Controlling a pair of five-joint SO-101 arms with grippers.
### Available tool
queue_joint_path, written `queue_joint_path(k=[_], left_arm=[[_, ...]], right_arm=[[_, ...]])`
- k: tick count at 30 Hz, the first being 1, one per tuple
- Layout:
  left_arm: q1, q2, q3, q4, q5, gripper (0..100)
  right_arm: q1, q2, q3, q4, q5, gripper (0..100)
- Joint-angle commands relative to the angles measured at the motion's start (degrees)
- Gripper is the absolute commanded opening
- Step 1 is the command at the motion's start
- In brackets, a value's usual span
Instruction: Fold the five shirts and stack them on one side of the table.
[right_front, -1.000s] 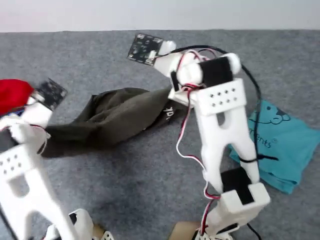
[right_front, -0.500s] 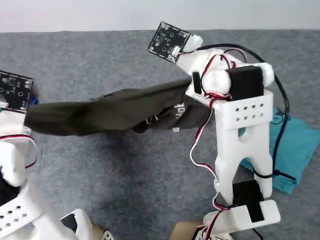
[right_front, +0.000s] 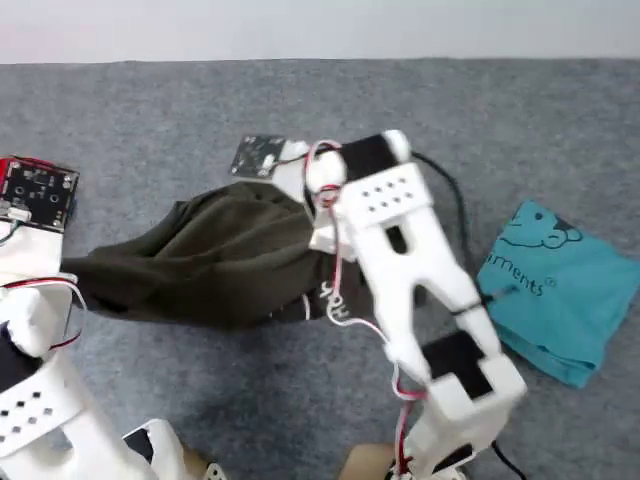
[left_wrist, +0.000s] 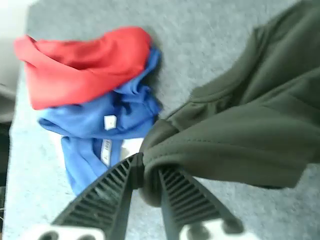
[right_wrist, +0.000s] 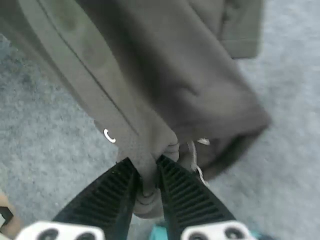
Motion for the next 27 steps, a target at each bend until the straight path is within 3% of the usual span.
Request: queue_joint_path(k=[1, 7, 14, 27], left_arm=[[-0.3, -1.1, 1.2, -0.2, 0.5, 1], [-0.4, -1.1, 3.8, -1.5, 0.5, 1], [-0.4, -1.1, 4.7, -2.5, 0.5, 1], [-0.1, -0.9, 5.0, -2.5, 0.5, 1]], right_arm=[[-0.5, 6.5, -0.5, -2.6, -0.9, 1.5], [-0.5, 12.0, -2.2, -2.5, -1.0, 8.0], [-0.6, 11.8, -3.5, -2.3, -0.2, 2.6], [-0.4, 6.4, -23.2, 8.4, 3.8, 1.4]])
